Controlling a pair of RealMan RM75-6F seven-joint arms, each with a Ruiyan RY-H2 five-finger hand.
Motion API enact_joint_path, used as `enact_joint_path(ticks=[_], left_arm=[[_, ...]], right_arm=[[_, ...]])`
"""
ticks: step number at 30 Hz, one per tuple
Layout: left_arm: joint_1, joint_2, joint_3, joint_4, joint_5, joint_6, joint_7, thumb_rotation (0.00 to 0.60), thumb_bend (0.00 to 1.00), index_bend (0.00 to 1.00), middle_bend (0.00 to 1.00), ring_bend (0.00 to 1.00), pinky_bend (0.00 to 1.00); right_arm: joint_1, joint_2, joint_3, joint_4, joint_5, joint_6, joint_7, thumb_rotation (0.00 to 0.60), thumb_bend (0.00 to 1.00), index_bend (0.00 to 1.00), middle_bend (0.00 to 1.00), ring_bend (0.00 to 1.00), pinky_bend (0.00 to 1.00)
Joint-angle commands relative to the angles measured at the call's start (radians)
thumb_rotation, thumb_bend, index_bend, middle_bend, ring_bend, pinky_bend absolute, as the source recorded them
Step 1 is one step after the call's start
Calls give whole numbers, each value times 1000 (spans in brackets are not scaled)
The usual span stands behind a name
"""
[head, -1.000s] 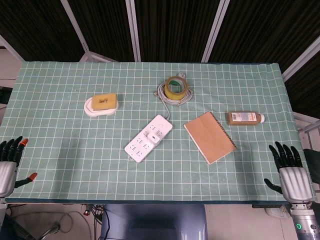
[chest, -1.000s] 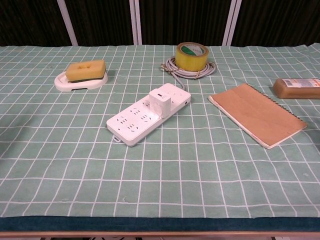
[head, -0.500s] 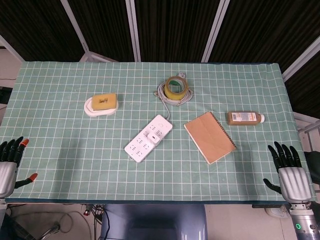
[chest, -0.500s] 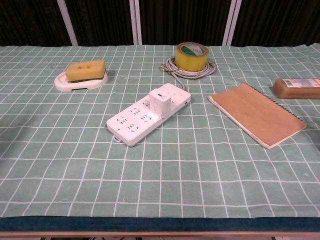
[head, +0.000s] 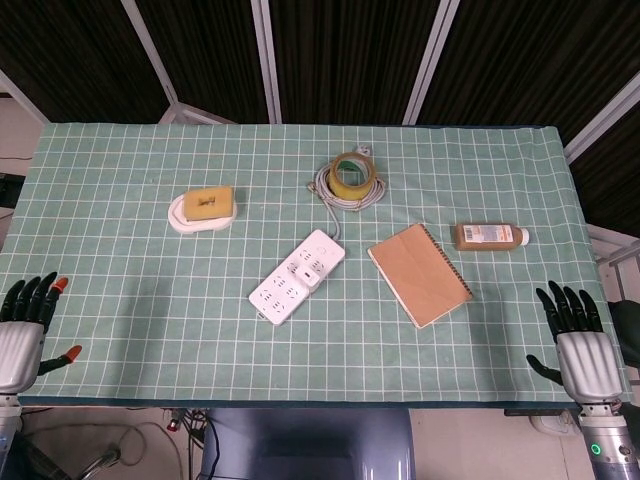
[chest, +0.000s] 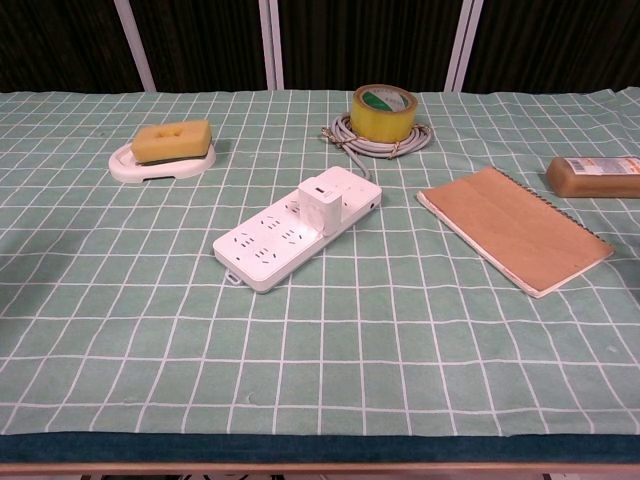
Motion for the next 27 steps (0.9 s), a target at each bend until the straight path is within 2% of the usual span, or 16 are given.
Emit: enact_joint_path(ticks=[1,5,9,13,18,27], left_arm=[[-24,7,-12,-24,4,-21,24,600,139,0,0,0,0],[-68,20,-24,-81,20,-63,56,600,324,4,2,0,10],[-130,11,-36,-138,54,-121,105,600,459,39,54,19,100],[-185,-4,-44,-179,77,-181,149,600,525,53,96,49,144],[-278,-41,-63,-245,72,-309,241,600,591,71,115,66,171],[-374,-127,-76,-270,20,-455,353,600,610,132,176,87,193]], right_arm=[[10,3,9,4,5,-9,-4,600,167,0,0,0,0],[26,21,30,-29,1,-5,-29,600,167,0,0,0,0],[45,40,48,-72,8,-18,-52,600,167,0,0,0,0],[61,51,61,-105,13,-31,-79,600,168,0,0,0,0],[89,72,84,-172,22,-54,-120,600,167,0,0,0,0],[140,103,113,-268,28,-103,-197,600,167,0,0,0,0]])
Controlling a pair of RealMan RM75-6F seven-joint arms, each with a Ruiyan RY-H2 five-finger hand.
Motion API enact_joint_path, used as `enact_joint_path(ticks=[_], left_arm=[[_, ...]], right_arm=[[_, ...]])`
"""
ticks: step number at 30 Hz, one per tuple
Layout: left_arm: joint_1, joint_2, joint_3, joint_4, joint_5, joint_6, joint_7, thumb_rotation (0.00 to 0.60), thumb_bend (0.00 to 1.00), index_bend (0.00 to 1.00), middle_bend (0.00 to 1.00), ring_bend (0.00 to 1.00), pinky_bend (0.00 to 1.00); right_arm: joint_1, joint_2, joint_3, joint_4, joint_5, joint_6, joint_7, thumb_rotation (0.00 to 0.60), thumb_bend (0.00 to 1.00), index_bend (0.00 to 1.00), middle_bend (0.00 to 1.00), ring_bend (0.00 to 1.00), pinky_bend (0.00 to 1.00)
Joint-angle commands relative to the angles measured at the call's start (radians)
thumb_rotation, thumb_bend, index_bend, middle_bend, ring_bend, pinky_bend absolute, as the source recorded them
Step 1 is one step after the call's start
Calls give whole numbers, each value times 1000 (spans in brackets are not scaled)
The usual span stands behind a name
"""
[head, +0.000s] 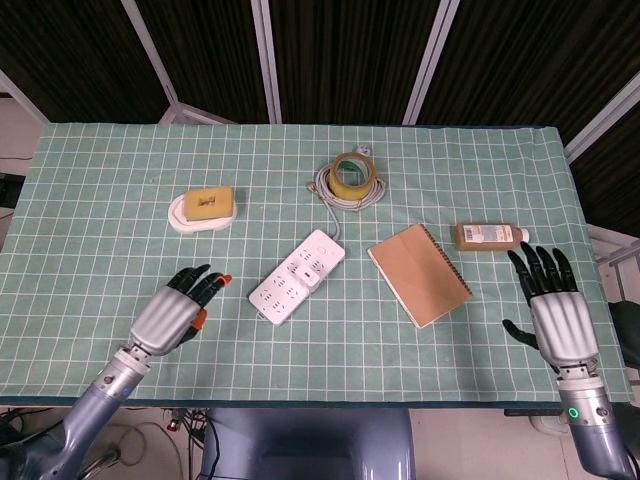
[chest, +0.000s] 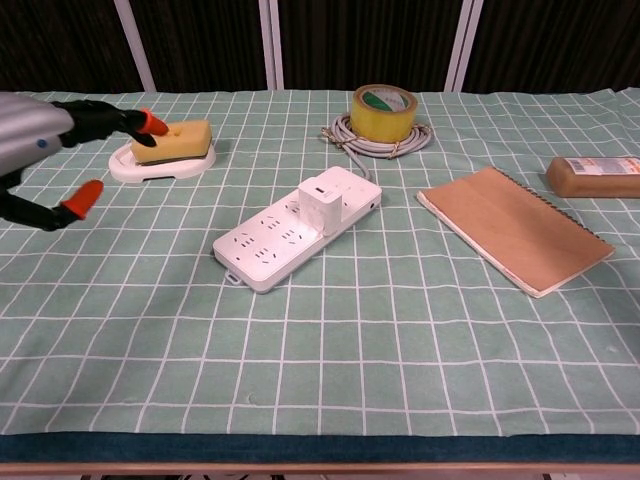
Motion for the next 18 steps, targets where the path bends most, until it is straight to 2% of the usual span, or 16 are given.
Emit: enact_joint_path(ticks=[1,5,11,18], left_arm=[[-43,-47,-10,-1,-39,-59,45,600,610,139,179,87,193],[-73,-86,-23,7,-81,-97,71,600,610,149,206,98,193],[-113,-137,-28,44,-135,-151,118,600,608,233,253,118,193],[-148,-200,-25,85,-199,-196,145,600,608,230,259,124,197]], right_arm=[[24,15,14,-34,2,-21,-36,600,167,0,0,0,0],[41,27,25,-69,5,-35,-71,600,167,0,0,0,0],[66,38,34,-123,10,-59,-123,600,167,0,0,0,0],[96,27,38,-164,33,-96,-184,600,167,0,0,0,0]])
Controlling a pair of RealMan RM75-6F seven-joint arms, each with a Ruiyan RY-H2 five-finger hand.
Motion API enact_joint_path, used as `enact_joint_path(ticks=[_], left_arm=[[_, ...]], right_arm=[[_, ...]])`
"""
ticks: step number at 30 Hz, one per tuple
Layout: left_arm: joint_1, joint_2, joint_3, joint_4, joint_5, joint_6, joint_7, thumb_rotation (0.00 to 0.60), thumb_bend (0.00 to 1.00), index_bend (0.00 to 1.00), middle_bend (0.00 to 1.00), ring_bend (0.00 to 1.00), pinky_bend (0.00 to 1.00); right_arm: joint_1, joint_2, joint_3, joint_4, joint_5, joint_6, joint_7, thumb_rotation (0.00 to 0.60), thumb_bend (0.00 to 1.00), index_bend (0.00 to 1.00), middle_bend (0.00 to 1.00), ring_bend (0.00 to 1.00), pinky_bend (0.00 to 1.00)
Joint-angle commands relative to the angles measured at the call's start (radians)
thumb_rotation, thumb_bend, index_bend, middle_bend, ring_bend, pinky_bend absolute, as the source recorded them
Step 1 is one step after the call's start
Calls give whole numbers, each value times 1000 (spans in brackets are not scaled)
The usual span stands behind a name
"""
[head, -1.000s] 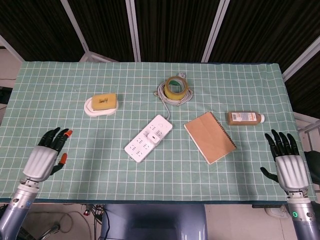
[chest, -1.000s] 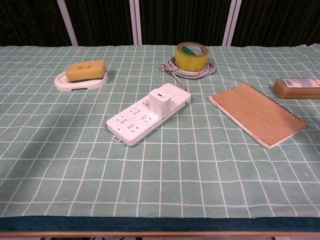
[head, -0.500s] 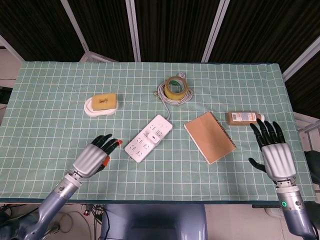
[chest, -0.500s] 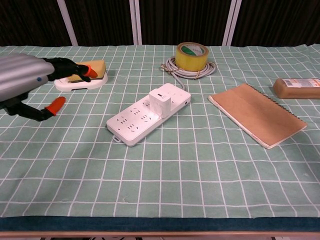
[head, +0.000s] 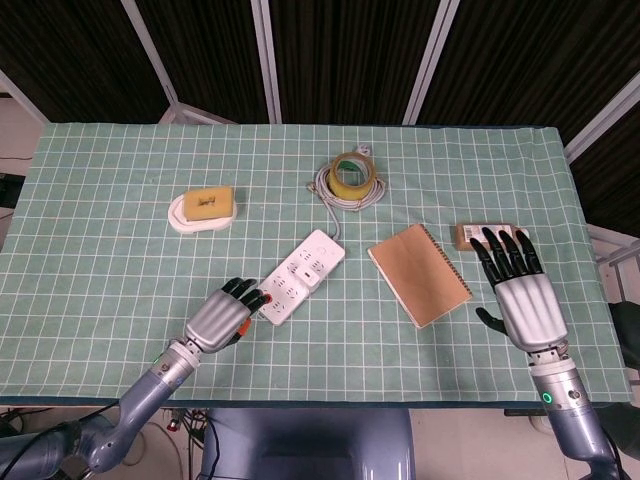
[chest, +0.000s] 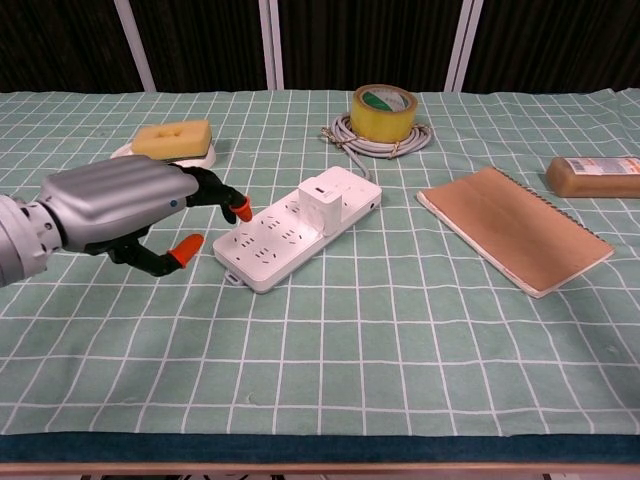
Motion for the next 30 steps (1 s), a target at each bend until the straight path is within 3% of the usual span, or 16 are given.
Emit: enact_joint_path(ticks=[1,15,21,30], left_arm=[[-15,-29,4,20,-26,-14,13,600,608,230,259,125,200],[-42,-99,26,80,-69,-22,16,600,607,254,250,129,224],[-46,-122,36,103,-65,-7,5,600,607,258,253,160,273],[-53,-141,52,124,-65,-1,-1,600,607,299,292,178,291]], right_arm=[[15,-8,2,-16,12,-18,-23,600,167,0,0,0,0],[92,-45,26,-53,34,-78,-124,600,167,0,0,2,15],[156,-86,51,-48,-2,-104,-170,600,167,1,80,86,102],[202,-149,47,-53,-2,-129,-221,600,167,14,110,112,115]])
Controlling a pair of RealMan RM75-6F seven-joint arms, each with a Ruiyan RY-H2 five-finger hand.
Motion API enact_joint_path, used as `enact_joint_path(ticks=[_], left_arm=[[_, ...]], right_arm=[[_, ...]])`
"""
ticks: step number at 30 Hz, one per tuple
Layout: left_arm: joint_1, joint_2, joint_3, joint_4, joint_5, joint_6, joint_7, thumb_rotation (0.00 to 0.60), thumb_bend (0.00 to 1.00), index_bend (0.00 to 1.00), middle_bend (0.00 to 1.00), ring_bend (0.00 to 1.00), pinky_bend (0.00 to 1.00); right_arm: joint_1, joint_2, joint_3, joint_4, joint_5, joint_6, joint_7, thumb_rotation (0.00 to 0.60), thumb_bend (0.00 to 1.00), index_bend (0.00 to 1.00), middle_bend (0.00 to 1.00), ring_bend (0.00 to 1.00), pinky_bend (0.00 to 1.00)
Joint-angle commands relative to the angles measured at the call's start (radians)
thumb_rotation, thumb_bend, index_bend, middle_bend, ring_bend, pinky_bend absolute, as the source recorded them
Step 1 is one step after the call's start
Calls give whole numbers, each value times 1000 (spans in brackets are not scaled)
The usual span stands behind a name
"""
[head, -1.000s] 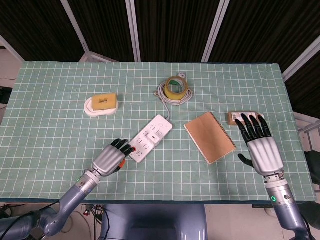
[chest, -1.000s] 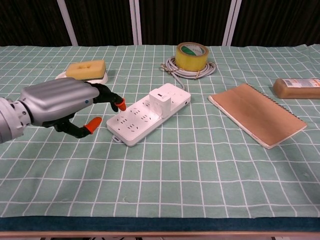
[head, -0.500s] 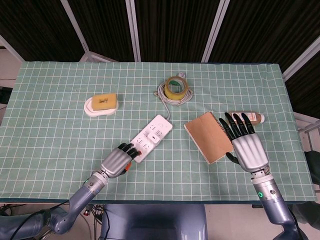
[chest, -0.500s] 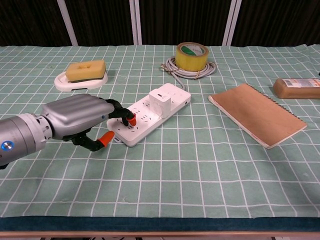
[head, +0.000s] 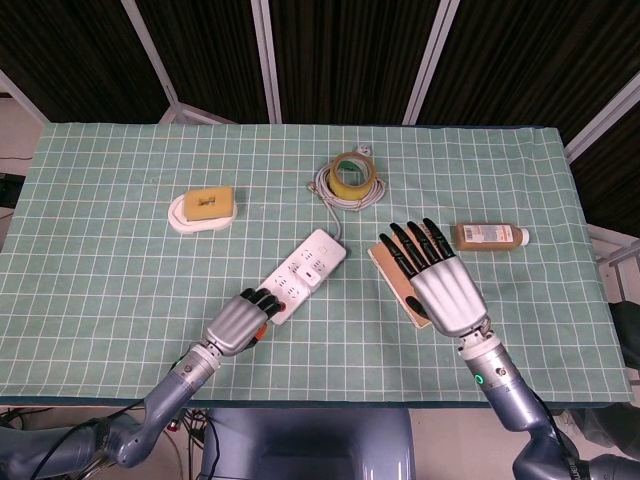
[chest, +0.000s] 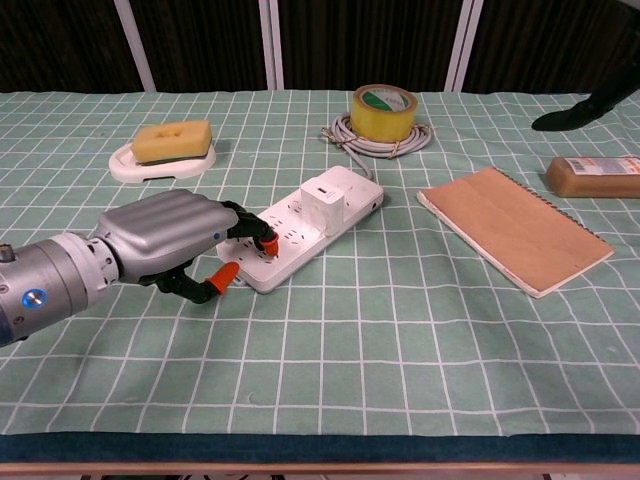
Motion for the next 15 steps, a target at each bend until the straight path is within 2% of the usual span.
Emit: enact_joint_path(ticks=[1,9,15], left_arm=[[-2,-2,4,3,-2,2,-2,600,607,302,295,181,292],[-5,-9,16,17,-3,4,-11,600,608,304,301,187,293],[-7,-15,20,23,-7,9,-22,600,607,310,311,187,293]], right_arm=[[12,-19,-3,1,17,-12,-19,600,167,15,110,112,115],[65,-62,3,17,71,-75,-95,600,166,41,112,112,115],[127,-101,21,51,142,-149,-146,600,167,103,136,128,132]])
